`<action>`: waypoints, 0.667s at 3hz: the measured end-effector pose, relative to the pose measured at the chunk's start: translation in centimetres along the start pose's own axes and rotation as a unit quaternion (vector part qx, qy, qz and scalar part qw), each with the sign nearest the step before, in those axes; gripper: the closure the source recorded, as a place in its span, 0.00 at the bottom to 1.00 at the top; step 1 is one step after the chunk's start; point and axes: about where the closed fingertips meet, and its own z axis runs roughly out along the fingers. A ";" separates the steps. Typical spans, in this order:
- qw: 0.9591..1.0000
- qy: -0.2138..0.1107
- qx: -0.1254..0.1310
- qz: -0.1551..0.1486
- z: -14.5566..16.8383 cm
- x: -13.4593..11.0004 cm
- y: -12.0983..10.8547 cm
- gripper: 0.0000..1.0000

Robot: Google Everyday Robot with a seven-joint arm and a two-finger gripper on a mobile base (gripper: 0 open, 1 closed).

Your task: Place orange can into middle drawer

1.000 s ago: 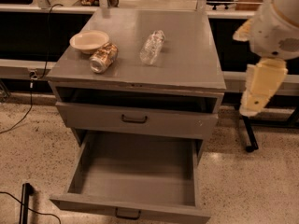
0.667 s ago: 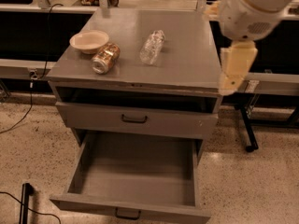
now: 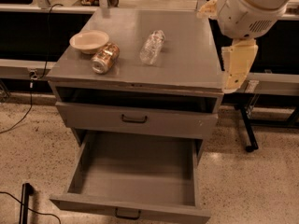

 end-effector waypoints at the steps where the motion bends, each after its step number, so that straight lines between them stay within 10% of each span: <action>1: 0.998 -0.011 -0.014 -0.063 1.3 -1.8 -0.6 0.00; 2: 0.979 -0.024 -0.044 -0.197 4.5 -6.0 -1.1 0.00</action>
Offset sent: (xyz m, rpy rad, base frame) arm 0.0328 0.1223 -0.0698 -0.3693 0.0616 0.8692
